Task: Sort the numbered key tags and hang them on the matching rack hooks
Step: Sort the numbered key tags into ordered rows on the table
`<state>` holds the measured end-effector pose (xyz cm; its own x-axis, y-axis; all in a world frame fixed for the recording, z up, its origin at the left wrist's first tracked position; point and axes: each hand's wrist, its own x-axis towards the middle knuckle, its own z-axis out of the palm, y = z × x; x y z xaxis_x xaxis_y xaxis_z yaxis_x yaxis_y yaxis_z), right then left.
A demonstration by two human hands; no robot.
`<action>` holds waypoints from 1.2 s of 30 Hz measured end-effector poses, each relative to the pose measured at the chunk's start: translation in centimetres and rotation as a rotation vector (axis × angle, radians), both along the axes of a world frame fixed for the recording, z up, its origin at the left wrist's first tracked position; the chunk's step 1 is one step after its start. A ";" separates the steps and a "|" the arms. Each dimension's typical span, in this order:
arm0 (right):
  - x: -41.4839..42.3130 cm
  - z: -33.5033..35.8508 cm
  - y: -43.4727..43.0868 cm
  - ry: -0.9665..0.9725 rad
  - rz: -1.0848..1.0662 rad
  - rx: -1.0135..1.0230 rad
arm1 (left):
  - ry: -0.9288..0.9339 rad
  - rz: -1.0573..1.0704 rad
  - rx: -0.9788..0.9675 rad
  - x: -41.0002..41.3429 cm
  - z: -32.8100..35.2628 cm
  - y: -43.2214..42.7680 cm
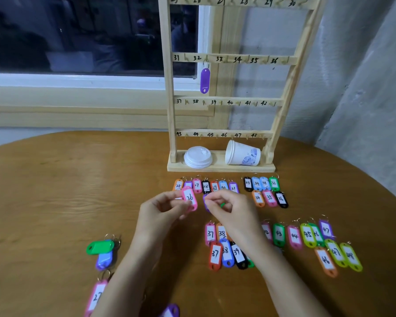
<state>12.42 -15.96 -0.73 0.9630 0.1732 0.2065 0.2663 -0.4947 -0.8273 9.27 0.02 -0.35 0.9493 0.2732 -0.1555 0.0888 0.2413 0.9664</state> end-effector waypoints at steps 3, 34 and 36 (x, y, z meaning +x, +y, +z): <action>-0.3 0.3 0.1 0.008 0.021 0.039 | -0.009 -0.031 0.062 -0.1 0.0 -0.1; -3.0 0.9 2.5 0.129 0.079 0.150 | 0.041 0.061 1.110 -8.8 -1.2 12.5; -2.8 0.8 2.2 0.124 0.056 0.143 | 0.010 0.063 1.154 -8.8 -1.4 12.4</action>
<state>9.63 -13.73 0.10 0.9724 0.2043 0.1127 0.1813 -0.3572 -0.9163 0.46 12.40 -1.78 0.9289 0.3048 0.2102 0.1173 -0.7807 0.6139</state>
